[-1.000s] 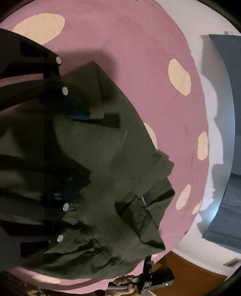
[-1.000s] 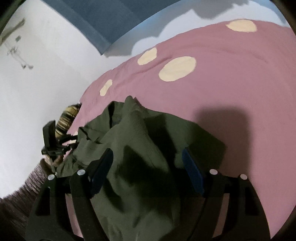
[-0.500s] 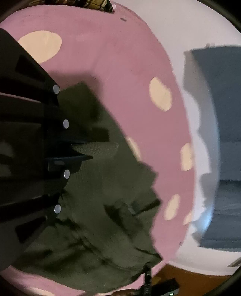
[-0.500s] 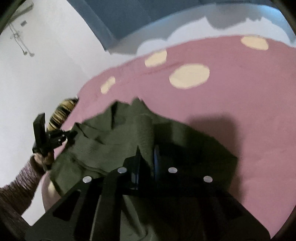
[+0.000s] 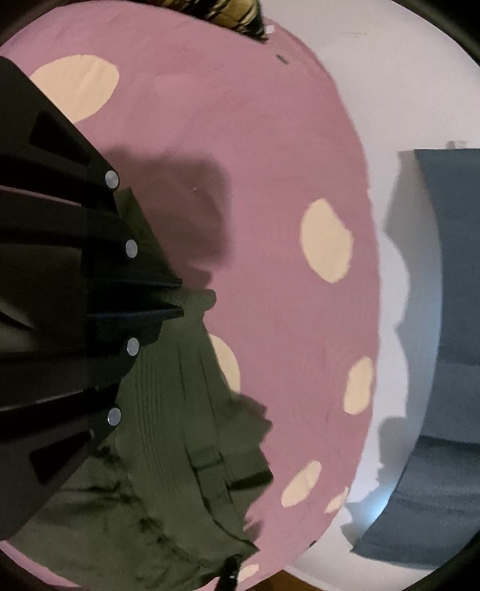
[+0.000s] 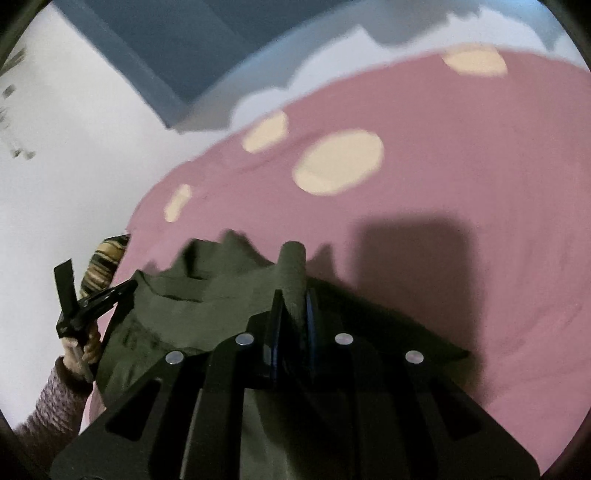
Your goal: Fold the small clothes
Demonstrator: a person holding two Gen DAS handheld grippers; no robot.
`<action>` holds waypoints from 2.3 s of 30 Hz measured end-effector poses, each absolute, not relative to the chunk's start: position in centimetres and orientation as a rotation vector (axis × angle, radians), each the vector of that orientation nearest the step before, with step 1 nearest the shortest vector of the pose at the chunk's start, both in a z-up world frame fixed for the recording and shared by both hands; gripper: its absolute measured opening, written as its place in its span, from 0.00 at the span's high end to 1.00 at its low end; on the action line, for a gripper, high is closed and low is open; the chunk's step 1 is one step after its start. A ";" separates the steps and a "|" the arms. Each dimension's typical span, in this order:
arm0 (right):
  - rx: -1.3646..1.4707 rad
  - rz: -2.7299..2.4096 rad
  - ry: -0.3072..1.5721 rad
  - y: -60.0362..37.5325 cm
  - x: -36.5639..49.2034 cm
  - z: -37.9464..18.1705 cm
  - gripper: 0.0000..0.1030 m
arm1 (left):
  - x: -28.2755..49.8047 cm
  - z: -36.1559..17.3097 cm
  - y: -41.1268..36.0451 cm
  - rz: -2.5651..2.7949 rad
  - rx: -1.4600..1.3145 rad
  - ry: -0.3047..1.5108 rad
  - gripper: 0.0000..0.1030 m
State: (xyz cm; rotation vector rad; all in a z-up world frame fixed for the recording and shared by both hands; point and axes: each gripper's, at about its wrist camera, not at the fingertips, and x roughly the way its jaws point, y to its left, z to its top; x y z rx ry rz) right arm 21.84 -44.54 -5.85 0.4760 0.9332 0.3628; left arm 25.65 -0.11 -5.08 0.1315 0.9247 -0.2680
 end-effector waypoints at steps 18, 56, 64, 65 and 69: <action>0.693 0.340 0.978 -47.1 22.5 -9.1 0.85 | 26.5 -6.9 1.9 -0.285 -0.013 0.964 0.81; 0.801 0.149 0.918 -48.1 2.2 -8.6 0.43 | 6.6 -8.2 10.7 -0.222 -0.564 0.978 0.28; 0.747 0.133 0.941 -47.8 2.2 -9.3 0.77 | 7.1 -8.6 10.4 -0.118 -0.447 0.991 0.66; 0.744 0.133 0.942 -47.8 2.2 -9.4 0.77 | 7.1 -8.6 10.3 -0.112 -0.433 0.992 0.67; 0.765 0.143 0.931 -47.8 2.1 -9.5 0.77 | 7.0 -8.6 10.0 -0.097 -0.400 0.986 0.67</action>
